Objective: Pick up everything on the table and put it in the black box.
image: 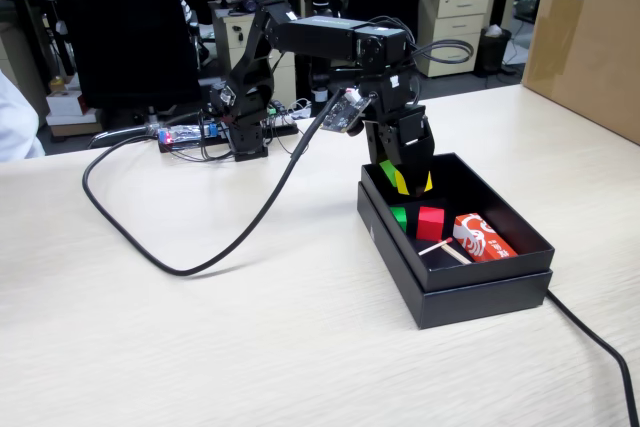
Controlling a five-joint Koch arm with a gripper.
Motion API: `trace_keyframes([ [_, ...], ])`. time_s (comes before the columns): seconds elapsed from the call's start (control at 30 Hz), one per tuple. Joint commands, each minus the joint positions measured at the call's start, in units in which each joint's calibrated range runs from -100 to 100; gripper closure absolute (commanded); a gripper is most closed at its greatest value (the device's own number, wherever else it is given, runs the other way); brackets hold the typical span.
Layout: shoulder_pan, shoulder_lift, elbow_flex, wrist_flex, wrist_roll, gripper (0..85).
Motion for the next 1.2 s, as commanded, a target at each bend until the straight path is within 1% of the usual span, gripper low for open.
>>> trace_keyframes([
  [0.0, -0.1, -1.4, 3.4, -0.3, 0.3, 71.7],
  [0.13, -0.5, -1.2, 2.6, -0.3, 0.3, 71.7],
  [0.17, -0.6, -1.2, 2.5, -0.2, 0.3, 69.2],
  [0.23, -0.6, -1.2, 1.6, -0.2, 0.3, 60.1],
  [0.27, -0.6, -1.2, 1.0, -0.2, 0.3, 57.2],
  [0.33, -0.8, -1.2, 0.4, -0.3, 0.3, 53.5],
  [0.43, -0.8, -1.3, -0.3, -0.3, 0.3, 52.7],
  [0.5, -0.8, -2.8, -1.1, -0.2, 0.2, 47.0],
  [0.63, -0.9, -9.1, -1.1, -0.2, 0.2, 42.4],
  [0.67, -1.0, -11.4, -0.8, -0.3, 0.2, 39.1],
  [0.7, -1.2, -13.9, -0.6, -0.2, 0.1, 37.6],
  [0.93, -3.2, -36.8, -2.3, -0.1, 0.0, 37.6],
  [1.17, -8.2, -56.8, -11.6, 2.1, -1.7, 37.6],
])
